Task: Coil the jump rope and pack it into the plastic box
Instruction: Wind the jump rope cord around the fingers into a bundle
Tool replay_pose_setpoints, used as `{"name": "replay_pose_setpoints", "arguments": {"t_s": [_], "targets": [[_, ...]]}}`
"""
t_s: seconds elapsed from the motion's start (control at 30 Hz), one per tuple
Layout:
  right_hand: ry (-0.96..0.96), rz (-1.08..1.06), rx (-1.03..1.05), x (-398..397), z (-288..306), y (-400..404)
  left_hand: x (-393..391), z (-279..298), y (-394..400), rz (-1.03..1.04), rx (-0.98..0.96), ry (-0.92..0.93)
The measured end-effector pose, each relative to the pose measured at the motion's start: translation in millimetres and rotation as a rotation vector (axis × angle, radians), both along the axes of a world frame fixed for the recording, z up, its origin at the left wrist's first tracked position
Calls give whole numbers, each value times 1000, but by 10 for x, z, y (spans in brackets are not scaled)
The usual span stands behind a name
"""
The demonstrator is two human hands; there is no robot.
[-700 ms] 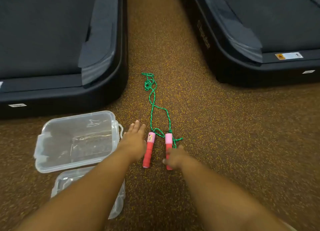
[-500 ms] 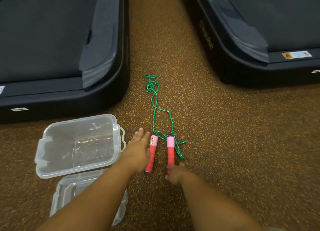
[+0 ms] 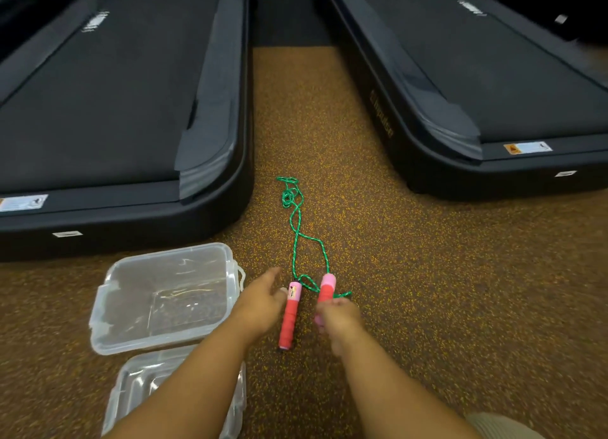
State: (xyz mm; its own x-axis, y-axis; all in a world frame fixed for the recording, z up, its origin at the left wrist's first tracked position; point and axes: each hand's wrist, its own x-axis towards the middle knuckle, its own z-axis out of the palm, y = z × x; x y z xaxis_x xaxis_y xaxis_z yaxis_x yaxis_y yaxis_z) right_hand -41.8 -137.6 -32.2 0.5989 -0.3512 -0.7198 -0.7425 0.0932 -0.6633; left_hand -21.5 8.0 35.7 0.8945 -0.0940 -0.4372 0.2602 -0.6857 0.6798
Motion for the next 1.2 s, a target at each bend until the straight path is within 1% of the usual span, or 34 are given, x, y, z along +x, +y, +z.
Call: {"name": "replay_pose_setpoints", "arguments": {"t_s": [0.03,0.1,0.2,0.27,0.33,0.4,0.43,0.5,0.57,0.7,0.77,0.83,0.93,1.0,1.03,1.17,1.2], "targets": [[-20,-56,131,14,160,3,-8,60,0,64,-49,20],[-81,-56,295,-5,545,16,-2,174,-7,218,-190,102],[-194,49,425,-222,1133,50,-26,464,-29,458,-551,317],[-245,151,464,-454,1432,80,-82,723,-6,517,-784,472],[-307,274,473,-719,1680,103,-126,980,48,495,-995,565],[-381,394,405,-939,1826,104,-153,1244,96,475,-1156,561],[-421,456,346,-1030,1872,102,-168,1372,113,470,-1196,533],[-491,592,234,-1166,1905,90,-209,1639,129,434,-1203,463],[-535,687,186,-1270,1917,74,-283,1877,157,371,-1188,422],[-625,739,141,-1381,2013,103,-383,2214,224,247,-1159,282],[-702,779,102,-1404,2034,116,-427,2364,239,137,-1157,256],[-735,815,72,-1424,2048,121,-471,2495,260,59,-1206,247],[-738,855,43,-1401,2059,102,-534,2643,306,-34,-1295,228],[-738,889,42,-1352,2157,87,-577,2714,324,-81,-1284,183],[-770,861,23,-1302,2229,87,-592,2744,327,-100,-1260,155],[-1029,524,-208,-1030,2670,138,-670,2834,323,-185,-1207,101],[-1064,505,-228,-971,2793,167,-695,2847,312,-202,-1208,103]]}}
